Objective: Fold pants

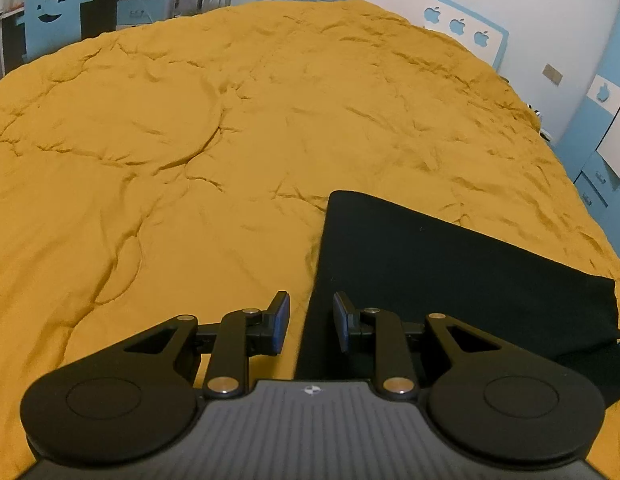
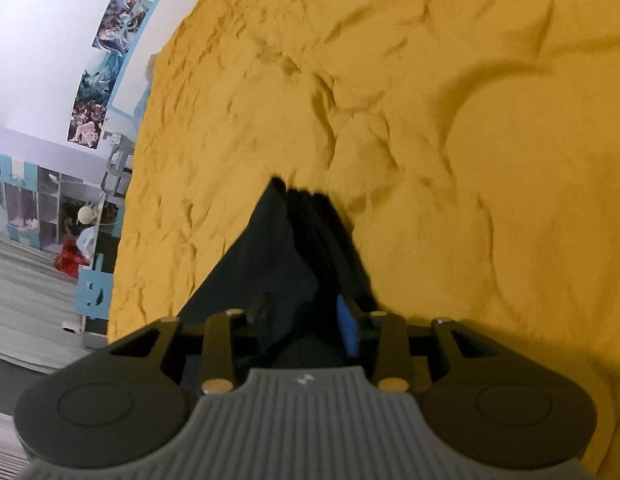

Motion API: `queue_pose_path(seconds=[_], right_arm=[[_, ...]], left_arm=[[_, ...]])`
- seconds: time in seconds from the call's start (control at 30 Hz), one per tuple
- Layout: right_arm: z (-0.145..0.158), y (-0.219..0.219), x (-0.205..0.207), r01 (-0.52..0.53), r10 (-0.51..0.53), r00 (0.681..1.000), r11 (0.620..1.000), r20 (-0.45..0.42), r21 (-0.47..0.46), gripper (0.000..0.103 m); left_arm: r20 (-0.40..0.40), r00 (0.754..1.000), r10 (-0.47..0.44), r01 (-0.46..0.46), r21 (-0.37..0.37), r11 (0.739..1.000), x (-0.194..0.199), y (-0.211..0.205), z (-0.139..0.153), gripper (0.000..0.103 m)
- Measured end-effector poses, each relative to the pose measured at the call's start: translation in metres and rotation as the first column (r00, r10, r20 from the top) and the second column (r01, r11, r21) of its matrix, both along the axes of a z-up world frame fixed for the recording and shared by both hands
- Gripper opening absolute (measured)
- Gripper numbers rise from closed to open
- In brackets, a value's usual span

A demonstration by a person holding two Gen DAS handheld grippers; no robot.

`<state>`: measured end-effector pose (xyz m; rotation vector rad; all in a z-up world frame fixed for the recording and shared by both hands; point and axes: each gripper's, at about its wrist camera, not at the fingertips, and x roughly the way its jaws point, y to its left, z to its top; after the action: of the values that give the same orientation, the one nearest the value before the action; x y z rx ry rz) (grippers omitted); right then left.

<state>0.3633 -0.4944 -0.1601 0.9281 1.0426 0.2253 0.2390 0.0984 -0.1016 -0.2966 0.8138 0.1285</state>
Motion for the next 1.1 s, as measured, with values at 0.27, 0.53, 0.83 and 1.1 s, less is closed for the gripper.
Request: queue_pose_path(seconds=[0.27,0.53,0.83,1.1], right_arm=[[-0.006,0.008,0.004,0.079,-0.079,0.997,0.996,-0.003,0.038,0.000],[0.018,0.026,0.006,-0.014,0.023,0.999,0.980,0.043,-0.200,0.000],[0.018,0.029,-0.009,-0.001,0.021,0.998,0.953,0.062,-0.302,0.000],[0.059,0.034,-0.041,-0.011,0.119,0.972,0.885,0.202,-0.466,0.006]], left_arm=[[-0.016,1.000,0.004,-0.004,0.002,1.000,0.003,-0.002,-0.005,0.030],[-0.104,0.993,-0.061,0.072,0.107,0.992,0.009,-0.013,-0.019,0.019],[-0.206,0.974,-0.096,0.150,0.262,0.953,-0.003,-0.017,-0.024,0.016],[-0.073,0.988,-0.133,0.145,0.198,0.970,-0.014,0.001,0.012,0.016]])
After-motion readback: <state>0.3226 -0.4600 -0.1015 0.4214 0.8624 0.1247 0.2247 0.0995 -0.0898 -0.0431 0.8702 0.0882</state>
